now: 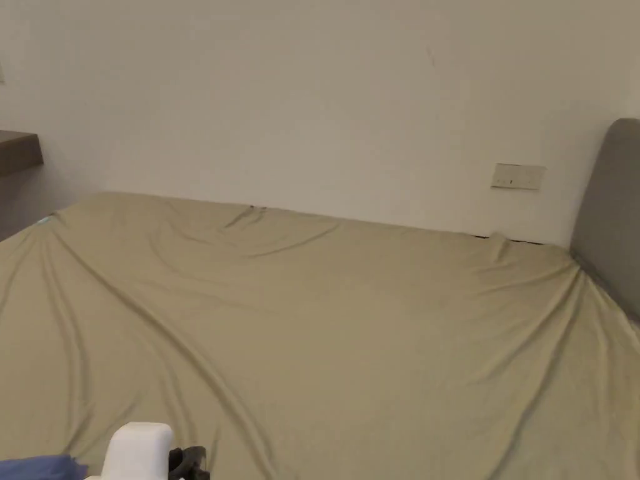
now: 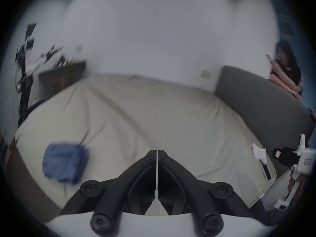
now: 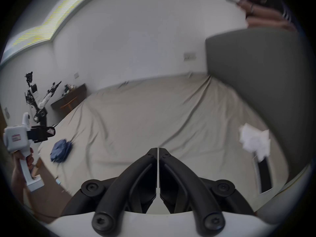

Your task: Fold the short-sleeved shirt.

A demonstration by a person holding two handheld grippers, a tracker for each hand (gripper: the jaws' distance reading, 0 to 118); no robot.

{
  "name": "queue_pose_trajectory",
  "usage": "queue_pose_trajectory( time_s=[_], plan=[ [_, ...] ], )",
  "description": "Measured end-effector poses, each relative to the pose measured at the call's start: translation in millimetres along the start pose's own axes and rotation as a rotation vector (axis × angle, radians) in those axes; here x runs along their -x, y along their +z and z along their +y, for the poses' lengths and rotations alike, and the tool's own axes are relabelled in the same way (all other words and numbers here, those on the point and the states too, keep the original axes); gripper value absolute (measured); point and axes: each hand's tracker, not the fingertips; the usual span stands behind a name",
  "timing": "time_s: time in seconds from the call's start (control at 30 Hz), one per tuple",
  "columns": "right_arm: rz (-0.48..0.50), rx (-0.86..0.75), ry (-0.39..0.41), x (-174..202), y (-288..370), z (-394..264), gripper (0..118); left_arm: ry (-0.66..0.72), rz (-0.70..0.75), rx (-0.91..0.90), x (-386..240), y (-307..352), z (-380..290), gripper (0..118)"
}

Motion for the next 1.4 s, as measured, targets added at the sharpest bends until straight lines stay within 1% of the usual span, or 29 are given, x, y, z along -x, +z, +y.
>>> queue_pose_trajectory(
  time_s=[0.07, 0.13, 0.2, 0.27, 0.33, 0.43, 0.47, 0.57, 0.7, 0.8, 1.03, 1.4],
  plan=[
    [-0.061, -0.131, 0.029, -5.7, 20.6, 13.1, 4, -0.055, -0.035, -0.134, -42.7, 14.0, 13.2, 2],
    [-0.123, -0.266, 0.057, -10.7, 40.3, 25.8, 4, -0.085, -0.024, -0.296, -81.4, 33.7, 24.4, 2],
    [-0.147, -0.39, 0.079, -12.1, 59.0, 36.1, 4, -0.114, -0.006, -0.433, -105.2, 51.9, 33.5, 2],
    [-0.181, -0.488, 0.115, -10.7, 71.5, 44.2, 4, -0.153, 0.004, -0.527, -123.7, 66.0, 38.4, 2],
    [-0.209, -0.555, 0.13, -8.6, 82.0, 49.2, 4, -0.185, 0.043, -0.569, -135.9, 71.8, 39.7, 2],
    [-0.225, -0.569, 0.119, -8.0, 86.1, 50.0, 4, -0.199, 0.063, -0.563, -143.3, 80.9, 32.2, 2],
    [-0.226, -0.576, 0.116, -7.9, 87.8, 48.7, 4, -0.189, 0.075, -0.573, -142.1, 81.6, 30.4, 2],
    [-0.216, -0.598, 0.116, -5.5, 90.7, 47.0, 4, -0.123, 0.037, -0.581, -137.1, 89.3, 28.1, 2],
    [-0.2, -0.615, 0.144, 3.7, 95.2, 48.4, 4, -0.152, 0.073, -0.581, -136.4, 88.9, 31.9, 2],
    [-0.198, -0.619, 0.179, 10.5, 94.9, 48.6, 4, -0.142, 0.062, -0.573, -135.8, 87.6, 32.5, 2],
    [-0.182, -0.624, 0.212, 21.8, 96.3, 48.1, 4, -0.157, 0.069, -0.56, -138.0, 86.2, 31.4, 2],
    [-0.173, -0.626, 0.202, 23.4, 96.8, 47.3, 4, -0.146, 0.069, -0.563, -138.1, 86.9, 31.6, 2]
  ],
)
